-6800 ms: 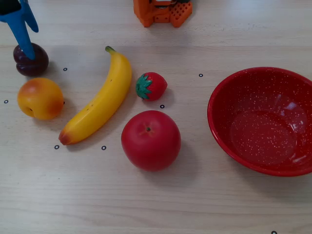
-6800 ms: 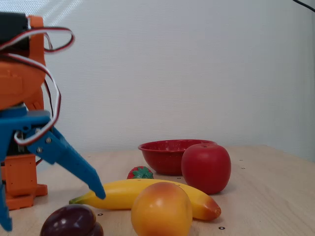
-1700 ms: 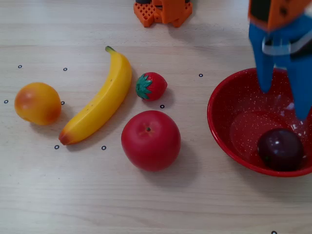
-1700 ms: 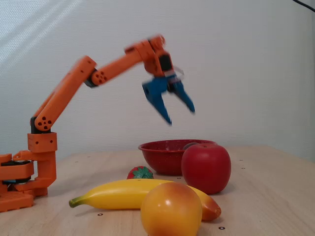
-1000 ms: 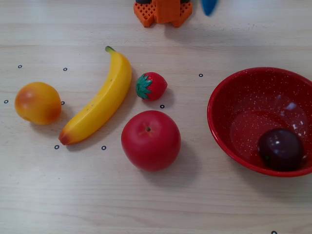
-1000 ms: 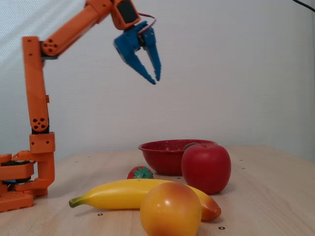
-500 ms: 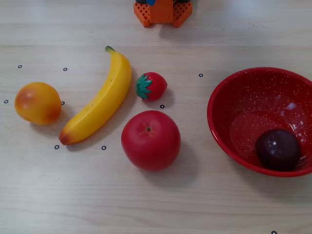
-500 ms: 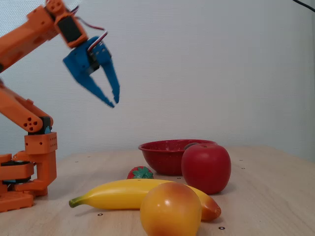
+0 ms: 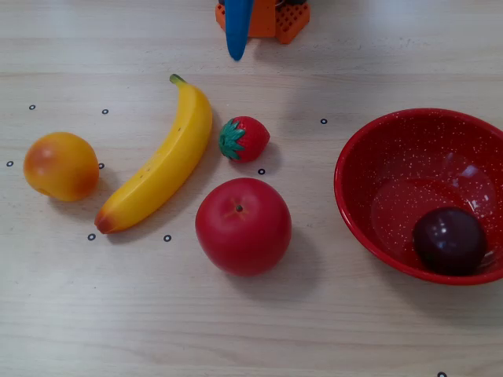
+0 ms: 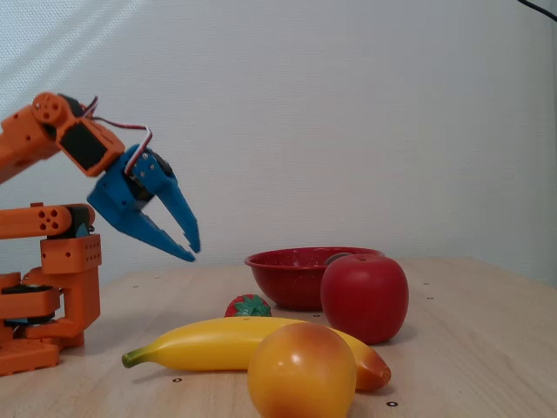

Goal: Put the plum in the red bowl.

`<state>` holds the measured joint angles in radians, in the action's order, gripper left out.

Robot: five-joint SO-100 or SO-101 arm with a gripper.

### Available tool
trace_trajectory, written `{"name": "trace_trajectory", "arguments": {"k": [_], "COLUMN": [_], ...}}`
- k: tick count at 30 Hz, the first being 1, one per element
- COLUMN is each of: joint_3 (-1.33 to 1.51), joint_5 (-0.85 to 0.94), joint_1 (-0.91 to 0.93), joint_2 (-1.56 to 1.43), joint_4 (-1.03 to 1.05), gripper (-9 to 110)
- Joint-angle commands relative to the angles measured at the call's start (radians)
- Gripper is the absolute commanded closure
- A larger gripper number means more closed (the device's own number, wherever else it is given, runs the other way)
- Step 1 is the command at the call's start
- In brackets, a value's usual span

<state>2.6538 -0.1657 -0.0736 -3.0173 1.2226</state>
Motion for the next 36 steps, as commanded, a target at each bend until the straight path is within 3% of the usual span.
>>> {"name": "trace_trajectory", "arguments": {"k": [1,9,36], "joint_3": [0.069,0.385,0.393], "joint_5": [0.008,0.040,0.052], "joint_1": [-0.018,-0.009,0.031], "joint_2": [-0.032,-0.138,-0.190], "joint_4": [-0.150,-0.365,-0.293], "gripper": [101,101,101]}}
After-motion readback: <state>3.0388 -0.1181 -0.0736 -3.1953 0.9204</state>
